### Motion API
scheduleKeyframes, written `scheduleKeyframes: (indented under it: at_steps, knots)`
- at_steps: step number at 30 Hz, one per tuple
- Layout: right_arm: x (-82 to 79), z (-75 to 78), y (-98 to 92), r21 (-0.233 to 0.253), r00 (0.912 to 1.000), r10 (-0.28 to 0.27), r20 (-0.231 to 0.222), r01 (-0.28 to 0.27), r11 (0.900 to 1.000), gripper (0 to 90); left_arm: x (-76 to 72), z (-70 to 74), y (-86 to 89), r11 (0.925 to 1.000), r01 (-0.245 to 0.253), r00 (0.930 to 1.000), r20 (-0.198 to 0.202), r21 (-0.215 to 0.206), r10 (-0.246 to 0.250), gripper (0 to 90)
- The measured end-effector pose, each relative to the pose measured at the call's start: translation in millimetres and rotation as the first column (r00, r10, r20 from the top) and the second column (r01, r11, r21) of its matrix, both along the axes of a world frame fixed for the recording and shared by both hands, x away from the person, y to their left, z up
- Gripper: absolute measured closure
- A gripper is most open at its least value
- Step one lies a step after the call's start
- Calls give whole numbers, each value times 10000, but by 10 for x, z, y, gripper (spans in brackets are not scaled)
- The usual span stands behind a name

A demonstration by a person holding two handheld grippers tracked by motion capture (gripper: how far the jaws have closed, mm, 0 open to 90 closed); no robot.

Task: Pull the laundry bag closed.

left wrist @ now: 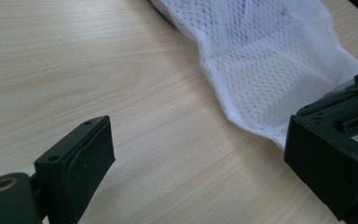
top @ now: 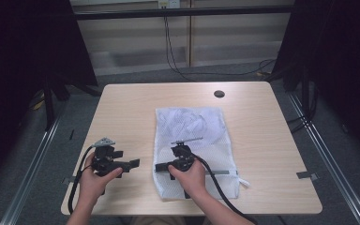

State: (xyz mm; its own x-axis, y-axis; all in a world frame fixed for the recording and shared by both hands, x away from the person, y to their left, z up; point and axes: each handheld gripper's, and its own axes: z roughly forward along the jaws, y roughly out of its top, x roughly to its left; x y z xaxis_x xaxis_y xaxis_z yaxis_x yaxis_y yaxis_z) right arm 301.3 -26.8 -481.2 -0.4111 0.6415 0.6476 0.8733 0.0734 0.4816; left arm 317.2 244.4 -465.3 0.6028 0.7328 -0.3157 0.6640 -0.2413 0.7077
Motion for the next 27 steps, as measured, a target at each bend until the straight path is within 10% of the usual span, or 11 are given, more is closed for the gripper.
scheduleKeyframes:
  at_steps: [27]
  knots:
    - [20,87,-109,507,9989,-440,189,430,9978,876,-54,-80,-237,9918,734,9916,-985,-1044,-838,78]
